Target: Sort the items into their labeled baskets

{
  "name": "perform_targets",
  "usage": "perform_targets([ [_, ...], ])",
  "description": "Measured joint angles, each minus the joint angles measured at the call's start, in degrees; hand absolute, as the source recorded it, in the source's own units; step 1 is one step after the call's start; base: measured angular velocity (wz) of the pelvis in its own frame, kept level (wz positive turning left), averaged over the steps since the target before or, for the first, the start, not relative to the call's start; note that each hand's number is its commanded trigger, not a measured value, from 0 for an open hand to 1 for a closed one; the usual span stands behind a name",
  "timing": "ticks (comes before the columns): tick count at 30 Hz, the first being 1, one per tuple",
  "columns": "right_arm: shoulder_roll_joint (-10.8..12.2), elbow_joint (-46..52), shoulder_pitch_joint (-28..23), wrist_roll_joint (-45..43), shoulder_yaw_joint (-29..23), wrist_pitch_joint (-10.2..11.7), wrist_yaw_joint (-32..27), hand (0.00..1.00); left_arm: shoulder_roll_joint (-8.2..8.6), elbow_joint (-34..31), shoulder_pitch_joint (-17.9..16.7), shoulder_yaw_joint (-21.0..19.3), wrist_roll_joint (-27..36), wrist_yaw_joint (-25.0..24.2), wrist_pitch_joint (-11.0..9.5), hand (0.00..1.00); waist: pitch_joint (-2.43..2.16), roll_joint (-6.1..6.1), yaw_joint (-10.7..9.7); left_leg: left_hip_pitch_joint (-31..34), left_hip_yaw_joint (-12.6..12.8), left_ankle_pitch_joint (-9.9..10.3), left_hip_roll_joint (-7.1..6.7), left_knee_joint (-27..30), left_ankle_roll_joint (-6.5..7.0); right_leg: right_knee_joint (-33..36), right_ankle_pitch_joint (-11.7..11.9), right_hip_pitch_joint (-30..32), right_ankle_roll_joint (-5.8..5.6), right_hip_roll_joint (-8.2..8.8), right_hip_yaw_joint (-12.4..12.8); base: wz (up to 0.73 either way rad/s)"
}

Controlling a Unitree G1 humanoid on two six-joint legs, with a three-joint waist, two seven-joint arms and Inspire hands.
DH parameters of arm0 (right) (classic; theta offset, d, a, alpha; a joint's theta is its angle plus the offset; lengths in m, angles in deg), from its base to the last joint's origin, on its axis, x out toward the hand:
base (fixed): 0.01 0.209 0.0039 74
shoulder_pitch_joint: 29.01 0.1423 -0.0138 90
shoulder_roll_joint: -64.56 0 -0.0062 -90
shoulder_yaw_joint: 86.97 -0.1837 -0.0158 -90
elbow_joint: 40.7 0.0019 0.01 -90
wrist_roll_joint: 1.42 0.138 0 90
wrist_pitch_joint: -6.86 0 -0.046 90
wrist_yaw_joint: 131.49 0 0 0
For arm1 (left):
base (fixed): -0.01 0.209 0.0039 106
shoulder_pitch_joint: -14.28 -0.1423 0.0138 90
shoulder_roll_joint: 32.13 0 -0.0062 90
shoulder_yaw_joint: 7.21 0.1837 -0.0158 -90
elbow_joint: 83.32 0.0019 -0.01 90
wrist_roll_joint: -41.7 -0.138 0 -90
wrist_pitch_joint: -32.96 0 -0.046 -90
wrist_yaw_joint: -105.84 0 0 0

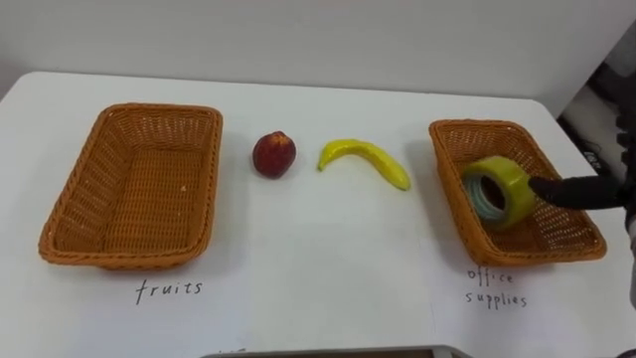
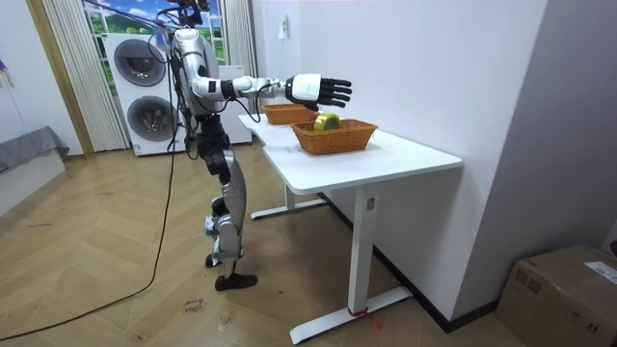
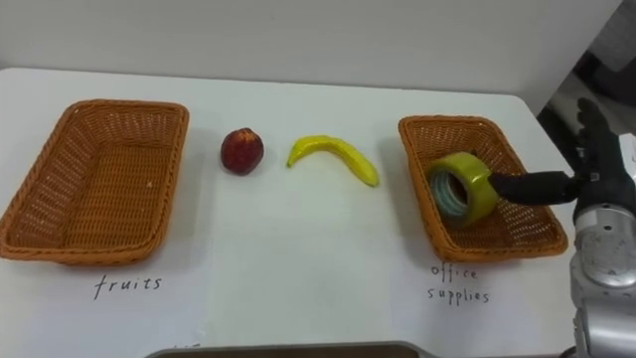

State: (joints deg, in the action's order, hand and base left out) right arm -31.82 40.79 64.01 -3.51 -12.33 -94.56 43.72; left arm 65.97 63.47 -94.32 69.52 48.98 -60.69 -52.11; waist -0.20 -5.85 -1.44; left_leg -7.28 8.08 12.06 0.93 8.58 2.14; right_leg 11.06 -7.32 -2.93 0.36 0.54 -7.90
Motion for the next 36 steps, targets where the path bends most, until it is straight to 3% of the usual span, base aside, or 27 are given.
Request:
perform_targets([
  [17,0.00,2.71,0.03,0.03,0.05,0.00,1.21,0.00,-0.05,0.09,-0.20,-0.07,0.05,-0.24,0.09,0.00,0.01,0.09,0.51,-0.20,0.63,0.05,0.07,0.05,-0.05,0.26,-0.01,0.12,0.00,0.05,0.10,-0.01],
  [36,0.00,8.84,3.26,1.26,-0.31,-0.17,1.11,0.00,-0.03,-0.53,1.45,-0.08,0.04,-1.46,1.85,0.00,-0.34,-0.69,1.82,0.92,-0.02,0.03,0.00,-0.01,-0.03,-0.17,0.00,0.81,0.01,0.13,-0.65,0.01],
])
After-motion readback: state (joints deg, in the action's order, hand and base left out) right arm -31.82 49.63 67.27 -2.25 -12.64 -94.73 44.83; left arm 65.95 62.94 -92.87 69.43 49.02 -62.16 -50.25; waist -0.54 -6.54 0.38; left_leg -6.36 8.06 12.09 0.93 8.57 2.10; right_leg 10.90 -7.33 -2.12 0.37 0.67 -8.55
